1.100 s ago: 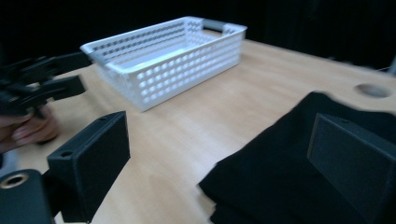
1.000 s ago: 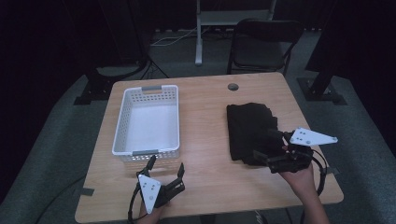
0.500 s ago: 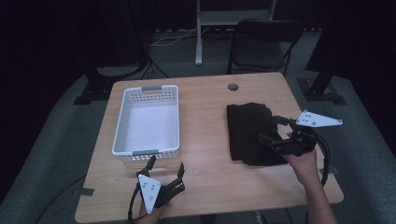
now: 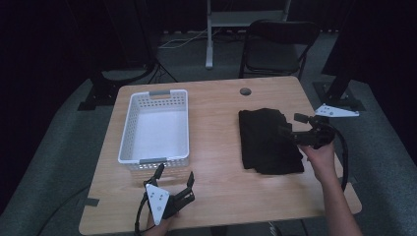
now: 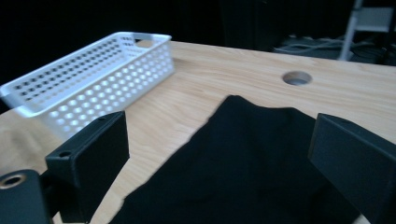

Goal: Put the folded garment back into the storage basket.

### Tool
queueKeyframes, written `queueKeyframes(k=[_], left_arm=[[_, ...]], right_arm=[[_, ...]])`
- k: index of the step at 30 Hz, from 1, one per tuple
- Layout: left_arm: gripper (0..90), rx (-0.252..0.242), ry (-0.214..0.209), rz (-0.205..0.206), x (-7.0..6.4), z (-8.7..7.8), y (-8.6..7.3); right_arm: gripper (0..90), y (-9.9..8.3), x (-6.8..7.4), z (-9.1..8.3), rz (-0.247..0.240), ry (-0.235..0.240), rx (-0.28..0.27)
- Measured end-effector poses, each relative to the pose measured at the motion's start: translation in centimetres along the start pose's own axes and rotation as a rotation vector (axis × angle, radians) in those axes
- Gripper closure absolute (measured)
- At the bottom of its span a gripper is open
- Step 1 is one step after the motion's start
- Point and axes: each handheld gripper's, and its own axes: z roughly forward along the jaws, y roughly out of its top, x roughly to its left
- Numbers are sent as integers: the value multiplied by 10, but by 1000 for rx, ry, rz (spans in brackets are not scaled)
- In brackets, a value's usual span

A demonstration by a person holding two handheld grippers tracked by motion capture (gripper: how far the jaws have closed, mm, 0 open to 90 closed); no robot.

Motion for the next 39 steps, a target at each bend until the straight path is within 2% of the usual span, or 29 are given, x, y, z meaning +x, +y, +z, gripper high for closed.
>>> queueKeyframes(k=[11,23,25,39], left_arm=[[102,0,0,0,0,0,0],[102,0,-1,0,0,0,0],[102,-1,-1,0,0,0,0],[102,-1,-1,0,0,0,0]], right_arm=[[52,-7,-24,22,50,-53,77],[53,-20,-50,37,142,-68,123],[53,-23,-53,39,148,-82,134],[53,-43,-72,57,239,-104,184]])
